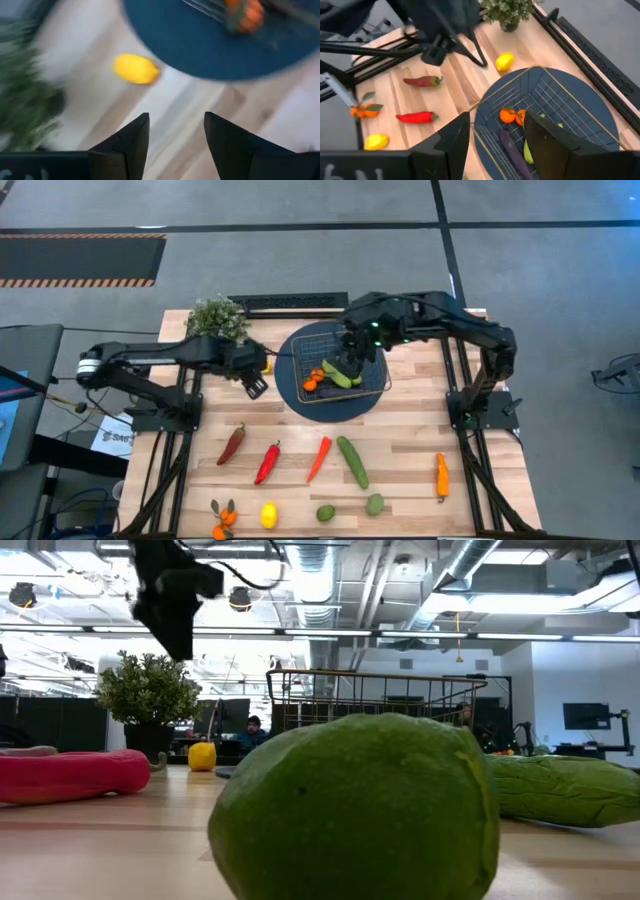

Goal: Build produce basket
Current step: Put the top yellow lemon into the basket

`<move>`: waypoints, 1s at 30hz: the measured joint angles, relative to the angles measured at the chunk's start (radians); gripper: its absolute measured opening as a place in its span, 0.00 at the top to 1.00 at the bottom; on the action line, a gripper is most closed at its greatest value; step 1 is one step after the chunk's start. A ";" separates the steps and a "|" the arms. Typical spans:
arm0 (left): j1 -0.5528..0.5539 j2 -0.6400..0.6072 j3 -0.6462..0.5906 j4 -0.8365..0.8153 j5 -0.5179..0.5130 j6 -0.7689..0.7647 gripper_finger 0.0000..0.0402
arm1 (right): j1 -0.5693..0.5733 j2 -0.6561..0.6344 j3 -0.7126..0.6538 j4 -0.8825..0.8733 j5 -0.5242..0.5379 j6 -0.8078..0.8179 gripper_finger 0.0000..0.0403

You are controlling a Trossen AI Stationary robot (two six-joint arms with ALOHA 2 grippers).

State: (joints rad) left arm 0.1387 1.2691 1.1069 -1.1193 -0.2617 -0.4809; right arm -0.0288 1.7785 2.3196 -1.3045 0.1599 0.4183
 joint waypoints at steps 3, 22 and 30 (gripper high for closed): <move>0.026 0.079 0.000 0.009 0.097 0.206 0.56 | 0.021 -0.017 0.000 -0.003 0.003 0.006 0.50; 0.041 0.321 0.097 -0.134 0.014 0.690 0.56 | 0.080 0.011 -0.003 0.000 0.007 0.070 0.50; 0.083 0.085 0.101 -0.030 0.240 0.735 0.56 | 0.077 0.009 -0.004 0.000 0.007 0.072 0.49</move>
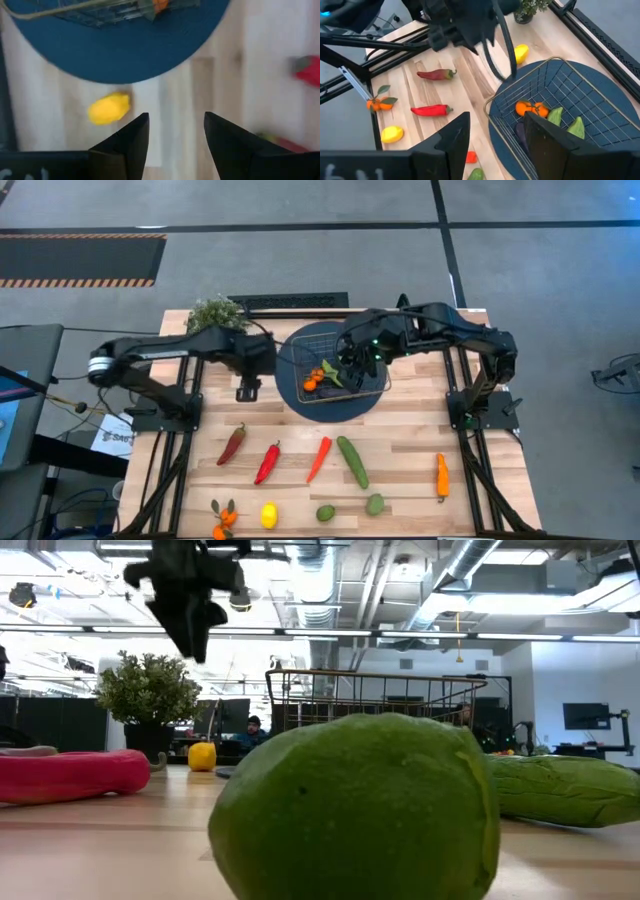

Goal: Build produce basket
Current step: Put the top yellow lemon into the basket

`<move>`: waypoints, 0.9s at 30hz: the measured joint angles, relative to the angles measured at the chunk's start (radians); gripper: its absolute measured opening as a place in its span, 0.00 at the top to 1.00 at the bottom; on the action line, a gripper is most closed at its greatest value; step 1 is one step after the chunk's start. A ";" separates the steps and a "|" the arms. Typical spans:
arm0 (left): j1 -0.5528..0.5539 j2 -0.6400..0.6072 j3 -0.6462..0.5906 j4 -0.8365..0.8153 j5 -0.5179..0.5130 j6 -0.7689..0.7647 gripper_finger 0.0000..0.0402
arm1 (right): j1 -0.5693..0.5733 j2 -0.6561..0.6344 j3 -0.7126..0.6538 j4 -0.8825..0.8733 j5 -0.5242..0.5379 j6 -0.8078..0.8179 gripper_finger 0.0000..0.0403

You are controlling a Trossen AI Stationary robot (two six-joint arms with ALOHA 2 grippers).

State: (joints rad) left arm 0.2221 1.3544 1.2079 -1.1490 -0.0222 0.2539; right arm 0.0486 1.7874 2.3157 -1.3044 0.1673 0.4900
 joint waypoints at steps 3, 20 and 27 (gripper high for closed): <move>0.028 -0.043 0.000 -0.008 0.039 -0.003 0.56 | -0.005 0.000 0.000 0.001 0.000 0.000 0.49; 0.197 0.100 -0.001 0.011 -0.007 0.178 0.37 | -0.003 0.000 0.000 0.003 0.000 0.037 0.50; 0.243 0.209 -0.001 0.042 0.016 0.342 0.37 | -0.003 0.000 0.000 0.004 0.000 0.037 0.50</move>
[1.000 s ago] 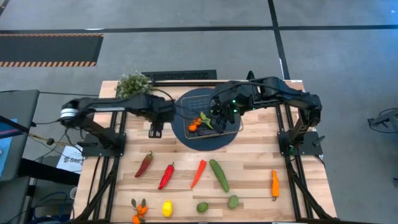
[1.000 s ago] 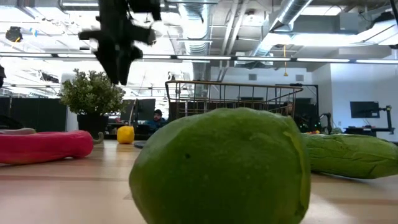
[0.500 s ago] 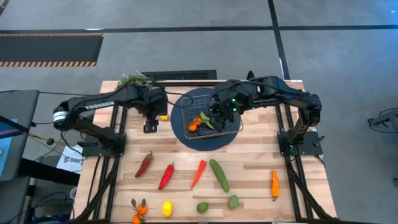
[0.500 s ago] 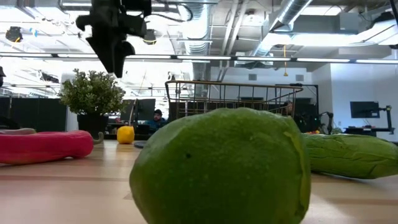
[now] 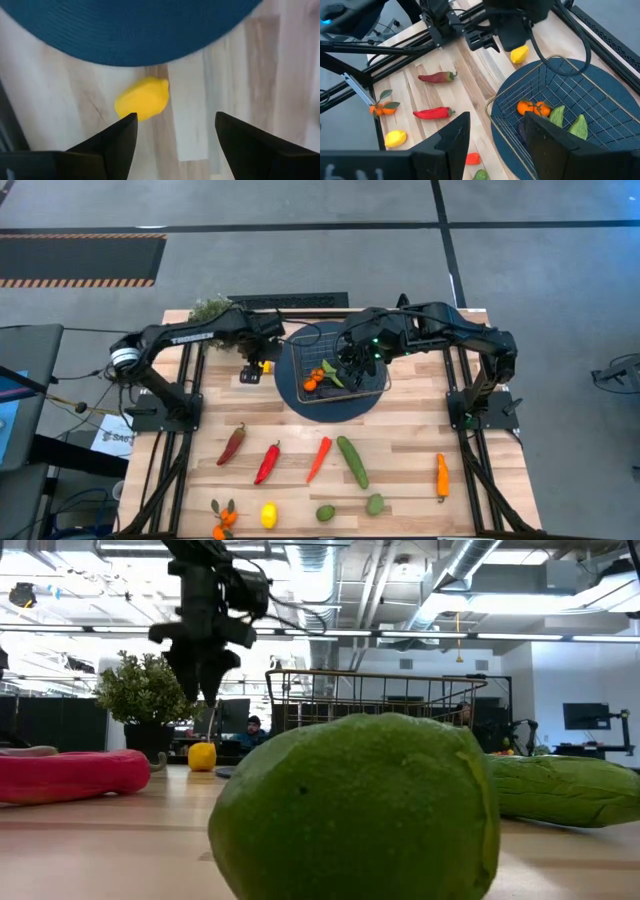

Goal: Build produce basket
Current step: Put the top yellow lemon into the basket

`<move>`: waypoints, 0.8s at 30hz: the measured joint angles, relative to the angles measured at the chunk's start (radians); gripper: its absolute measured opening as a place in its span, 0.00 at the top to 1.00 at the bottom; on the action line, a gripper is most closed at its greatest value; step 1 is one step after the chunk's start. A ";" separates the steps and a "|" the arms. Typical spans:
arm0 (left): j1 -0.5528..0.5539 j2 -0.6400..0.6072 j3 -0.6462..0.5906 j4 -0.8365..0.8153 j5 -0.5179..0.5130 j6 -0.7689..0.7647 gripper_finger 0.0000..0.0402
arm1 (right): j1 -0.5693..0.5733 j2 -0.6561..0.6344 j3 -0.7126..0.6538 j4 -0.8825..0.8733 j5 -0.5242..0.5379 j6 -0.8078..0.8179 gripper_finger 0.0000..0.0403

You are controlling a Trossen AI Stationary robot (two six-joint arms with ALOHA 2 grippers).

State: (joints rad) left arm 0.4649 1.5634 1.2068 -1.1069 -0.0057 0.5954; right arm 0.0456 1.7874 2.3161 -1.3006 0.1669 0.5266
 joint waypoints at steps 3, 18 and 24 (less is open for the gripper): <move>0.011 0.039 -0.001 0.007 0.011 0.112 0.37 | 0.000 0.000 0.000 0.002 0.000 0.000 0.50; 0.057 0.053 0.000 0.031 -0.007 0.395 0.37 | 0.009 0.000 0.000 0.008 0.000 -0.022 0.51; 0.070 0.074 -0.006 0.037 -0.007 0.420 0.37 | 0.017 0.000 0.000 0.008 0.000 -0.030 0.50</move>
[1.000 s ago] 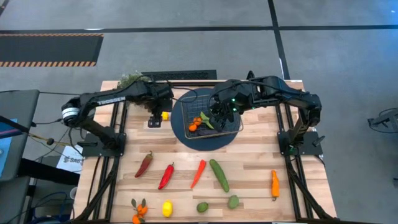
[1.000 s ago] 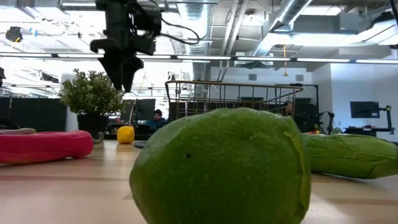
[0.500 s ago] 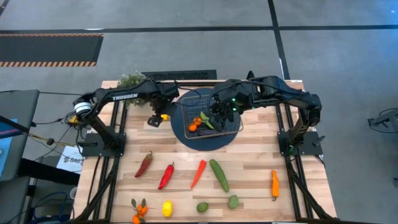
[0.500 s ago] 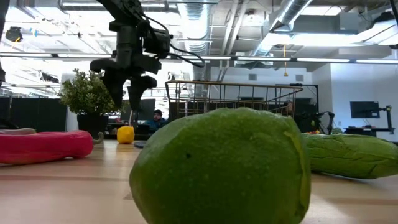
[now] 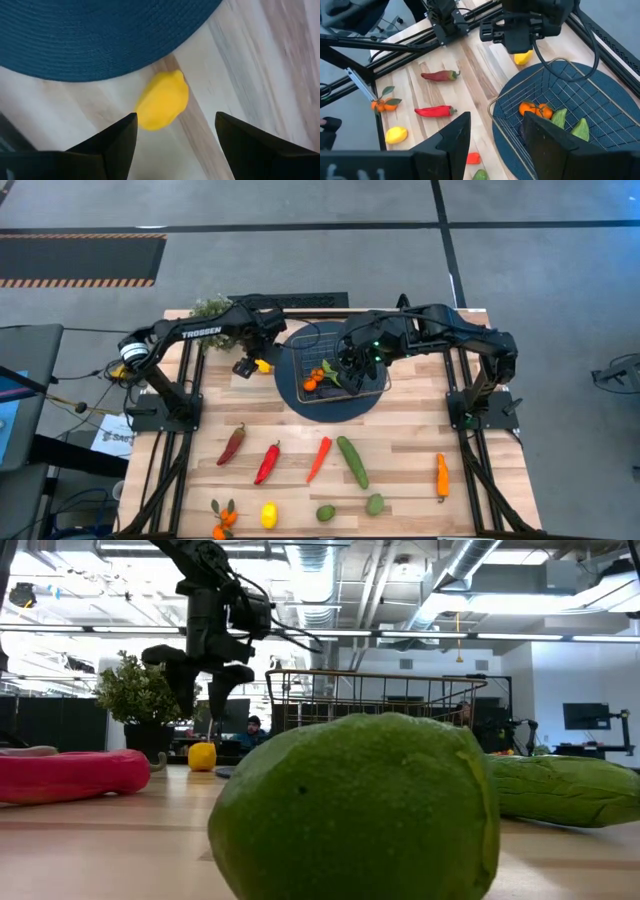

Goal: Build produce basket
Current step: Put the top yellow lemon into the basket

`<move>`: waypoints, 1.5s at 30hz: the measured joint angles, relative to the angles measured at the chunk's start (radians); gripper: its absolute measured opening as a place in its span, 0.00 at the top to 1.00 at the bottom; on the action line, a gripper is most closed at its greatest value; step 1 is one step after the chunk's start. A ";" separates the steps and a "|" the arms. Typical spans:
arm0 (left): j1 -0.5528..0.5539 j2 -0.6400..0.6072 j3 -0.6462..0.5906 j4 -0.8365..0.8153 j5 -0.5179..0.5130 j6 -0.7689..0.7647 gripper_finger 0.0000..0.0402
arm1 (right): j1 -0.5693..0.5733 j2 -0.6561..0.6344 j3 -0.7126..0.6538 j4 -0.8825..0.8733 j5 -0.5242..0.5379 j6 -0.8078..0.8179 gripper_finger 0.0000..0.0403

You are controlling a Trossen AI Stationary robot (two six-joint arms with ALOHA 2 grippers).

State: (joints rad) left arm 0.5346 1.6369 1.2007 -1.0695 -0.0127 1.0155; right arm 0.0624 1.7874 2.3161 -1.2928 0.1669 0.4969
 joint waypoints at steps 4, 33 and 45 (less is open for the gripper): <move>-0.002 0.002 -0.047 0.060 -0.001 0.000 0.37 | 0.006 0.000 0.000 0.000 0.000 0.000 0.51; 0.010 0.002 -0.242 0.329 -0.048 -0.014 0.37 | 0.010 0.000 0.000 0.048 0.000 -0.008 0.51; 0.011 0.002 -0.243 0.361 -0.036 -0.157 0.57 | 0.010 0.000 0.000 0.053 0.000 -0.008 0.52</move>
State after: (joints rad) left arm 0.5453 1.6386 0.9573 -0.7086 -0.0483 0.8587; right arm 0.0719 1.7874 2.3165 -1.2396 0.1665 0.4889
